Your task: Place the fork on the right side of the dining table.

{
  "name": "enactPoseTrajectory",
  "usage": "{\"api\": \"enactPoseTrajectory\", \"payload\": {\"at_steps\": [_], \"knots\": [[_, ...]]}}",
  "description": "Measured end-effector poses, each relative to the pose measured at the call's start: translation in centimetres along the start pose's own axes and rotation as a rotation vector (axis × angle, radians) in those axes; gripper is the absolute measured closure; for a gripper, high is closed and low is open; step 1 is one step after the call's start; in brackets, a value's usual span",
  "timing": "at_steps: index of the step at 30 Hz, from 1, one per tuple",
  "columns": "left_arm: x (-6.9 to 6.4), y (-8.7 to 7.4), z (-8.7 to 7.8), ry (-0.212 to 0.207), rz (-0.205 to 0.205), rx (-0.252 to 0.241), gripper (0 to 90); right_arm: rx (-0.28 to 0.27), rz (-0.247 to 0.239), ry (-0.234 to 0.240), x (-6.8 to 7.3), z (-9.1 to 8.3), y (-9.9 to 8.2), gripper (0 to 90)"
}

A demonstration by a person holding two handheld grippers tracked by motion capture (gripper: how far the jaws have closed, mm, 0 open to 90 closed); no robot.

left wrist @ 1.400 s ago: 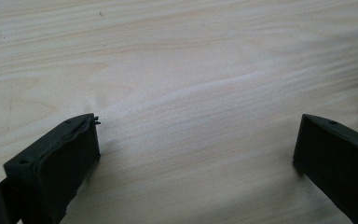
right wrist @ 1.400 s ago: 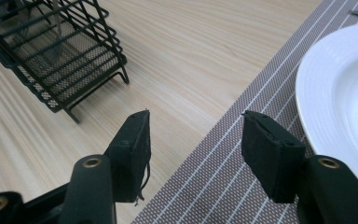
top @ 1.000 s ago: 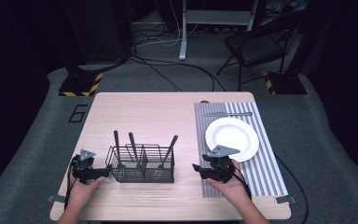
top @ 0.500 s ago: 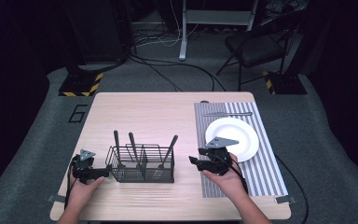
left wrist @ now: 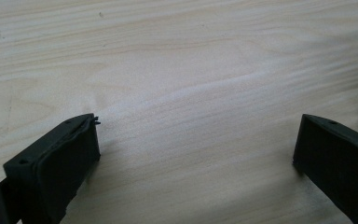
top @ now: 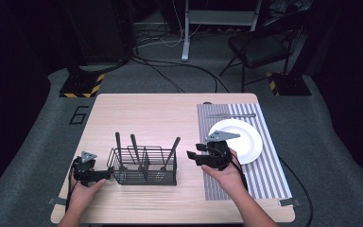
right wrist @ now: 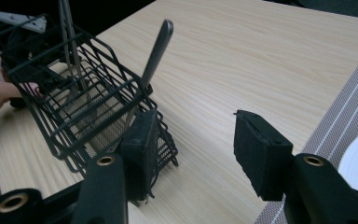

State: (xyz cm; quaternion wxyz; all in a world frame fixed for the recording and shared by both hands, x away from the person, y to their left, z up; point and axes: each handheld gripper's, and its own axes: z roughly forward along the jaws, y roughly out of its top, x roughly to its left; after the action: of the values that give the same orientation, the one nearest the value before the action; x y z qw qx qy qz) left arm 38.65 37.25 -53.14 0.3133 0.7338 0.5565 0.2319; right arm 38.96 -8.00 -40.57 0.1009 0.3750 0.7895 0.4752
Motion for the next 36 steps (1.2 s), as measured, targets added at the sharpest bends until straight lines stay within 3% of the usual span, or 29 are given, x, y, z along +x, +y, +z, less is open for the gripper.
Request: {"api": "enactPoseTrajectory", "payload": {"at_steps": [17, 36], "knots": [[0.0, 0.0, 0.0, -0.002, -0.001, -0.001, 0.0, -0.019, 0.023, 0.049, 0.6, 1.9, 2.3, 49.6], [0.0, 0.0, 0.0, -0.003, -0.001, -0.001, 0.0, -0.010, 0.043, 0.081, 1.6, 3.9, 2.8, 50.2]]}}
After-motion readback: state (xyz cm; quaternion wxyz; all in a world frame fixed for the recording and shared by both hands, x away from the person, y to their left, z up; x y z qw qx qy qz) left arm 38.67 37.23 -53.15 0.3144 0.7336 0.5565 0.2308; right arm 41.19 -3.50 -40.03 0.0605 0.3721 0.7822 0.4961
